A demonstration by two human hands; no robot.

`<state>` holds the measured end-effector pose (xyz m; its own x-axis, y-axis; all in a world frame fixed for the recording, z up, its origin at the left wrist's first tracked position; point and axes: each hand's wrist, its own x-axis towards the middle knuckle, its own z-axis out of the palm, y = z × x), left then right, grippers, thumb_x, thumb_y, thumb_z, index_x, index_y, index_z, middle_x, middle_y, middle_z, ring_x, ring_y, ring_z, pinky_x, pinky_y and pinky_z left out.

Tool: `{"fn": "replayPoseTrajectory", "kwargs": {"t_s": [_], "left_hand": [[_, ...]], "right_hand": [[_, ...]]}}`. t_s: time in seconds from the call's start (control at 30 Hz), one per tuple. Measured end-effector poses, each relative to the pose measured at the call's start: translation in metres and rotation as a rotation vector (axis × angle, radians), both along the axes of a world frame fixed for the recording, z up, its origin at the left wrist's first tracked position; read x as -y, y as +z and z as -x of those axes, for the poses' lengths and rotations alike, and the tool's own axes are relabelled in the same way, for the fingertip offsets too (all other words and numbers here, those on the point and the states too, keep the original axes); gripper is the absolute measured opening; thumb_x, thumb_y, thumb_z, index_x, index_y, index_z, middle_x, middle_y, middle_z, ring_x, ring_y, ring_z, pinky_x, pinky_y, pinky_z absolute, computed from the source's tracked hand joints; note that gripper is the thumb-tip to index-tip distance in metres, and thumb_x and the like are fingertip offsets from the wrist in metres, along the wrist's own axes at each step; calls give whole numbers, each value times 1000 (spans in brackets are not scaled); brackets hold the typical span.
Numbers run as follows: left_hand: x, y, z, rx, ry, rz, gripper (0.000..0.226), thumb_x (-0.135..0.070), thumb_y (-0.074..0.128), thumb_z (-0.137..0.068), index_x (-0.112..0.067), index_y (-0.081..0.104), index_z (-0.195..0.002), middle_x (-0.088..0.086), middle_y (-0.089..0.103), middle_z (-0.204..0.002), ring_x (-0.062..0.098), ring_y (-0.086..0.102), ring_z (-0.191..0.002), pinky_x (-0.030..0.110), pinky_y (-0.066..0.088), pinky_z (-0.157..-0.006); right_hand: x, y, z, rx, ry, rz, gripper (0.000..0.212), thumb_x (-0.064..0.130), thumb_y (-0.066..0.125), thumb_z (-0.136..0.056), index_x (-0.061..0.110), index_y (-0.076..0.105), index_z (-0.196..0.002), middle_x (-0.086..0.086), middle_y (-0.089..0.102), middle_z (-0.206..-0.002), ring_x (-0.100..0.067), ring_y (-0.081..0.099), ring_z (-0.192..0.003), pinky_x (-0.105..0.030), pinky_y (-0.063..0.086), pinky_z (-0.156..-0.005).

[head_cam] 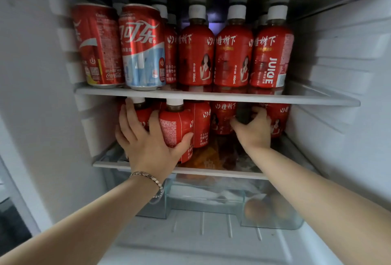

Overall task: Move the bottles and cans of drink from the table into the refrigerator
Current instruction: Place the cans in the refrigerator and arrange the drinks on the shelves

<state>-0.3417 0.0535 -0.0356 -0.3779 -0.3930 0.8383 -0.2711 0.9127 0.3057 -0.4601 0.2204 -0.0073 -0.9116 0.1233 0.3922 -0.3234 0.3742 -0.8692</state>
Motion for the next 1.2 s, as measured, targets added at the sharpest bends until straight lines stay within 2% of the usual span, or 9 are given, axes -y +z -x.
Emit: {"fn": "replayPoseTrajectory", "kwargs": {"t_s": [0.07, 0.17, 0.3, 0.43, 0.6, 0.77, 0.83, 0.9, 1.2], "left_hand": [[-1, 1, -1, 6, -4, 0, 84, -75, 41, -68, -9, 49, -119, 29, 21, -147, 42, 17, -135, 65, 24, -101], [-1, 1, -2, 23, -5, 2, 85, -75, 41, -68, -8, 50, -120, 29, 21, -147, 44, 19, -135, 65, 24, -101], [0, 1, -2, 27, -8, 8, 86, -75, 41, -68, -9, 50, -120, 29, 21, -146, 44, 19, -134, 65, 24, -101], [2, 0, -3, 23, -12, 26, 85, -75, 41, -67, -10, 48, -121, 29, 21, -146, 40, 16, -134, 65, 24, -100], [3, -1, -3, 6, -15, 43, 84, -74, 41, -68, -8, 49, -120, 30, 22, -145, 41, 17, -133, 65, 24, -100], [3, -1, -2, -4, -14, 35, 84, -74, 40, -68, -9, 47, -121, 29, 21, -146, 39, 15, -134, 65, 23, -101], [3, -1, -1, -9, -11, 41, 84, -74, 40, -69, -9, 48, -121, 30, 22, -145, 39, 15, -134, 65, 24, -101], [3, -1, -1, -10, -5, 47, 84, -74, 40, -70, -8, 49, -121, 29, 22, -145, 39, 16, -133, 65, 26, -100], [3, -2, -1, -13, -15, 28, 85, -74, 40, -69, -8, 47, -122, 29, 20, -146, 38, 13, -134, 65, 23, -101]], "right_hand": [[-7, 5, 2, -98, -261, 56, 67, 19, 70, -77, 3, 38, -133, -17, 38, -137, -33, 37, -127, -40, 32, -106], [-14, 14, 14, 56, -382, 134, 83, 20, 70, -77, 3, 23, -143, -17, 27, -147, -32, 28, -136, -42, 26, -110], [-19, 8, 24, 188, -286, 55, 100, 27, 78, -70, 8, 17, -146, -12, 21, -149, -29, 25, -137, -42, 26, -112], [-24, 5, 38, 318, -68, -22, 89, 24, 81, -67, 13, 32, -141, -15, 26, -146, -31, 32, -134, -38, 31, -109], [-22, 9, 53, 314, 139, 69, 124, 12, 86, -60, 13, 2, -150, -10, 8, -156, -27, 17, -143, -43, 23, -117], [-31, 10, 65, 276, 235, 145, 137, 37, 93, -29, 20, 23, -146, -6, 31, -149, -24, 35, -136, -46, 33, -111], [-37, 10, 74, 286, 328, 118, 126, 37, 93, -26, 20, 39, -138, -3, 47, -139, -21, 46, -128, -46, 39, -107], [-43, 15, 75, 308, 429, 72, 98, 21, 92, -46, 19, 47, -133, -1, 55, -131, -20, 51, -122, -45, 40, -106], [-43, 16, 71, 397, 597, 32, 73, 5, 84, -56, 17, 57, -122, -3, 62, -122, -23, 54, -119, -46, 37, -107]]}}
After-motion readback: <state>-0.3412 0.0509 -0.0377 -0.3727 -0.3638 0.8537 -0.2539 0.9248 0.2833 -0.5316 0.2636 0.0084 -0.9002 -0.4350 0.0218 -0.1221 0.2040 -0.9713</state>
